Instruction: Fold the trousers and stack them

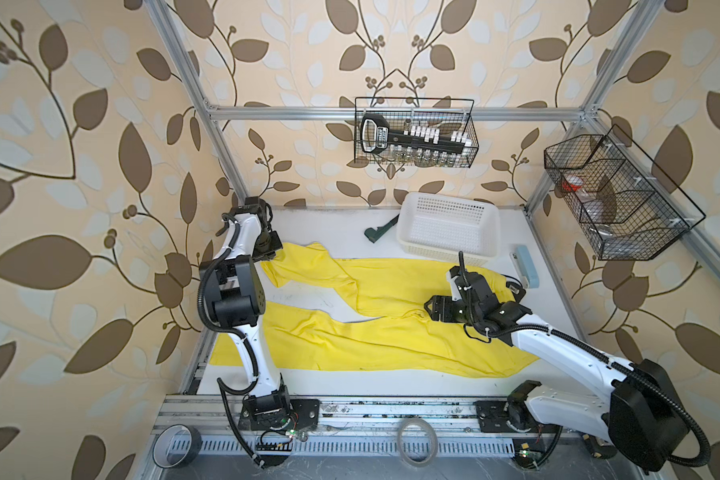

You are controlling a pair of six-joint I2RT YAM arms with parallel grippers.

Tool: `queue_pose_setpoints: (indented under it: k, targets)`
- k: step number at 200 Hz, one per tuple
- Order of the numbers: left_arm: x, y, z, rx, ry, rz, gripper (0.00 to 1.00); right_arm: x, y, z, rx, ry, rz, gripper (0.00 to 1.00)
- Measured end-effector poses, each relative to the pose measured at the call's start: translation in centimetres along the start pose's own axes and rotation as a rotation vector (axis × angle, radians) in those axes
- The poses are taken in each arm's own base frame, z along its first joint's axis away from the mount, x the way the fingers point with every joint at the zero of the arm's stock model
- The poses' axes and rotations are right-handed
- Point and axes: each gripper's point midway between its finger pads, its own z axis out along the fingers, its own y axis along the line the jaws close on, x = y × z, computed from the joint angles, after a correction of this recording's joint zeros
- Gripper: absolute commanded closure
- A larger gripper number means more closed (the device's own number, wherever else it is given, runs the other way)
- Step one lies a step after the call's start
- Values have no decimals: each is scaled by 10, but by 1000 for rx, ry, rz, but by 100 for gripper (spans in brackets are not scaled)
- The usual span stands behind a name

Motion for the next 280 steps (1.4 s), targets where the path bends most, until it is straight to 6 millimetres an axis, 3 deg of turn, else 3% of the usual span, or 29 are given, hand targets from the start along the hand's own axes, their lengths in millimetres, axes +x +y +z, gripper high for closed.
queue_pose_setpoints:
  k: [19,40,67,77,92,101,113,129,141,146,150,189,213,241,280]
  targets:
    - [0,18,-30,-82,-47,69,100,0,-4,2,10,3,-5,15]
    - [-1,37,-46,-188,-63,127,100,0,-8,4,22,11,-5,15]
    - [-1,48,-36,-290,-35,181,100,2,-14,9,43,23,-4,15]
    - [1,49,-24,-317,-5,201,94,2,-15,9,48,24,-5,15]
    - [4,54,-4,-371,43,224,69,2,-15,9,50,23,-4,15]
    - [7,57,7,-410,68,232,65,2,-16,9,51,23,-3,15]
    - [11,64,19,-463,106,244,51,1,-18,9,56,20,-2,14]
    - [15,71,28,-519,136,250,49,-2,-22,7,65,11,6,14]
    - [14,76,26,-562,134,246,29,-5,-29,4,76,-1,17,14]
    - [13,80,23,-586,130,249,10,-7,-32,3,82,-7,21,14]
    - [11,81,21,-597,123,244,7,-7,-34,2,86,-10,25,14]
    - [-1,93,-9,-654,32,187,6,-17,-62,-9,144,-39,53,14]
    - [2,83,-19,-526,-3,104,7,-17,-75,-11,173,-41,64,14]
    - [33,61,-10,-326,31,32,8,-14,-89,-9,211,-29,77,14]
    - [71,45,27,-202,128,-52,13,-12,-97,5,238,3,75,15]
